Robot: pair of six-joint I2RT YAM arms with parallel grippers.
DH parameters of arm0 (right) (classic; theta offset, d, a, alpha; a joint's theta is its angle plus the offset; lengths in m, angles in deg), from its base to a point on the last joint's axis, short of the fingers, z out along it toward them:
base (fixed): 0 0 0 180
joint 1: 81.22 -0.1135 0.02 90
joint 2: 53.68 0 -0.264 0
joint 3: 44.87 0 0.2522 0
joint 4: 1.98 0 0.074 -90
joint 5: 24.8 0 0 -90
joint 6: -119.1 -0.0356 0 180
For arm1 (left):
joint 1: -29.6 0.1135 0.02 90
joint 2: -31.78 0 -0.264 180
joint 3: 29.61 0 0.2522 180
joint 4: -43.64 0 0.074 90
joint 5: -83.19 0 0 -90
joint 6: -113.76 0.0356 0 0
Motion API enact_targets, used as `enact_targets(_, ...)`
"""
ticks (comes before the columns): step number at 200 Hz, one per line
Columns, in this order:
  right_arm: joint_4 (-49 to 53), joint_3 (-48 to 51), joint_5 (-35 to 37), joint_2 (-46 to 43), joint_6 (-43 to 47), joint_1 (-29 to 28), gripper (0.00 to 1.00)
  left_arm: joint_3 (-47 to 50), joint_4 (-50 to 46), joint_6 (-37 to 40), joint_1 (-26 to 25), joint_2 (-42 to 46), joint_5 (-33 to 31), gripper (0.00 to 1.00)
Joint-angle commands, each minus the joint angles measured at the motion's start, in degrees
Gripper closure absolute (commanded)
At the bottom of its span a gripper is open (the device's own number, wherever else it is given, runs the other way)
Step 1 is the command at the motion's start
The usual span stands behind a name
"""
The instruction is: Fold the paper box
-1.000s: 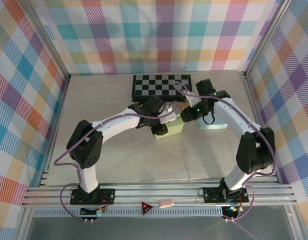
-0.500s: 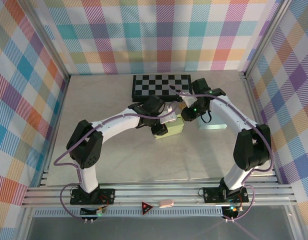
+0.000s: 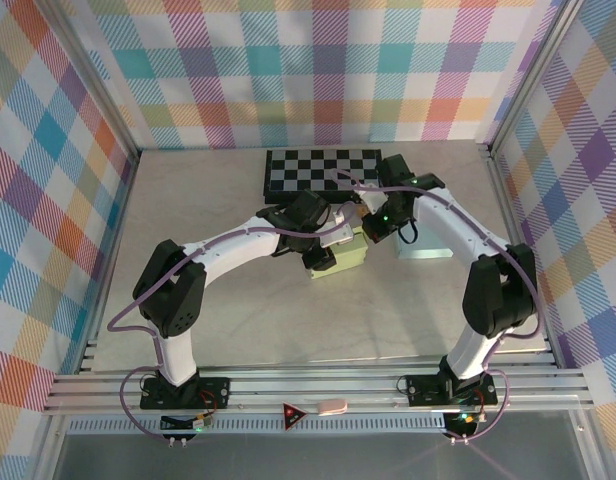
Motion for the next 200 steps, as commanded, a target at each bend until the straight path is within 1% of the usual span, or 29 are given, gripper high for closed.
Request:
enact_targets(1, 1.53, -2.18, 0.82, 0.97, -1.01, -0.64, 1.00, -1.07, -1.00, -0.02, -0.52, -0.71, 1.47, 0.53)
enact_targets(54, 5.38, -5.18, -1.87, 2.58, -4.77, -0.78, 1.00, -1.13, -0.56, -0.78, -0.47, -1.02, 0.85, 0.52)
enact_targets(99, 7.39, -6.09, -4.19, 3.04, -10.43, -0.92, 1.00, -1.47, -0.37, -1.33, -0.39, -1.43, 0.32, 0.52)
enact_targets(110, 7.41, -6.40, -5.01, 3.17, -10.62, -1.00, 1.00, -1.56, -0.41, -1.49, -0.36, -1.52, 0.35, 0.52)
enact_targets(116, 7.36, -6.41, -5.27, 3.18, -12.83, -1.01, 1.00, -1.63, -0.39, -1.43, -0.34, -1.52, 0.24, 0.52)
enact_targets(142, 7.80, -7.02, -5.40, 3.81, -14.16, -1.01, 1.00, -1.56, -0.46, -1.40, -0.25, -1.52, 0.27, 0.54)
enact_targets(166, 8.79, -8.11, -6.36, 4.44, -15.45, -1.01, 1.00, -1.48, -0.50, -1.47, -0.22, -1.42, 0.45, 0.59)
enact_targets(200, 9.23, -8.77, -6.48, 4.84, -16.46, -1.01, 1.00, -1.33, -0.42, -1.49, -0.21, -1.27, 0.30, 0.59)
